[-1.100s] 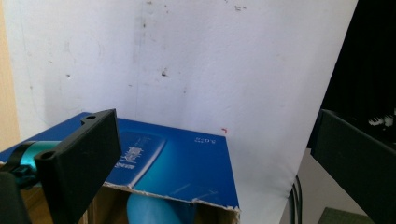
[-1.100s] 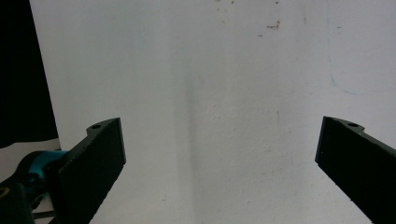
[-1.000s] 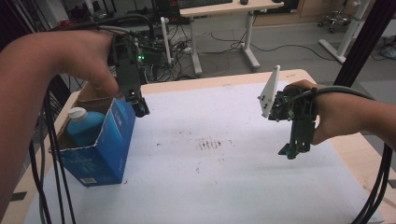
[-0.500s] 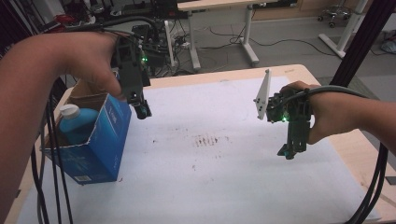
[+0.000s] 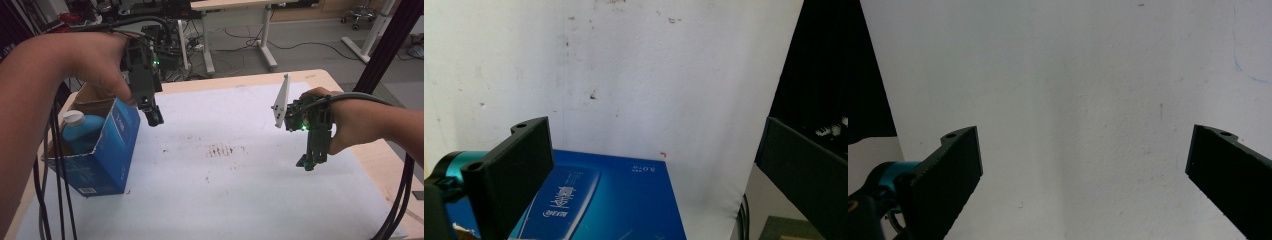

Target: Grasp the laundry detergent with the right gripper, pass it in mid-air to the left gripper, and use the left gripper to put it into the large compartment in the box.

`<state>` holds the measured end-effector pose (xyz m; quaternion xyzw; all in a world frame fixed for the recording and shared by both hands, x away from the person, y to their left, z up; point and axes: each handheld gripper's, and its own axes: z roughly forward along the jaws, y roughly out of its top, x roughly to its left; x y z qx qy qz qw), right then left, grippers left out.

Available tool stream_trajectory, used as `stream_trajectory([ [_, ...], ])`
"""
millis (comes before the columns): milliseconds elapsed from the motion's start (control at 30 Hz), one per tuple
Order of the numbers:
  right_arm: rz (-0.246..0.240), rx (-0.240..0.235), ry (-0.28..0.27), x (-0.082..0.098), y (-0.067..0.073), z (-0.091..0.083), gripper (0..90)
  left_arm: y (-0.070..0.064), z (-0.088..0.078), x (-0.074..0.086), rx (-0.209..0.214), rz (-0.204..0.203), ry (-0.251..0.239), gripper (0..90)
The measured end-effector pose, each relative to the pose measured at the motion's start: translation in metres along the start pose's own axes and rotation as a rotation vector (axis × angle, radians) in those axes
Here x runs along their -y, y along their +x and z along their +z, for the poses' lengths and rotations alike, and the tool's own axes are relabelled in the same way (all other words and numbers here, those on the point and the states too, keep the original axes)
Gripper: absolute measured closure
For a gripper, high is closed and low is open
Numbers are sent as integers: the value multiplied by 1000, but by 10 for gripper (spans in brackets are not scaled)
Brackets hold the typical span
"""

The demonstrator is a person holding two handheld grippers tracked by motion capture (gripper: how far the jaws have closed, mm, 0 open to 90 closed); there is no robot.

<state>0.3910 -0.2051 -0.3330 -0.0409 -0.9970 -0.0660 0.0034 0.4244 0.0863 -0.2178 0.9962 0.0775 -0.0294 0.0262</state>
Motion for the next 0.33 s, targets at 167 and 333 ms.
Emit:
stream_trajectory([
  [167,0,3,-7,0,0,-1,9,-1,-1,-1,-4,2,-3,16],
  [333,9,6,-12,0,1,-3,9,-2,-2,0,-10,10,-4,17],
])
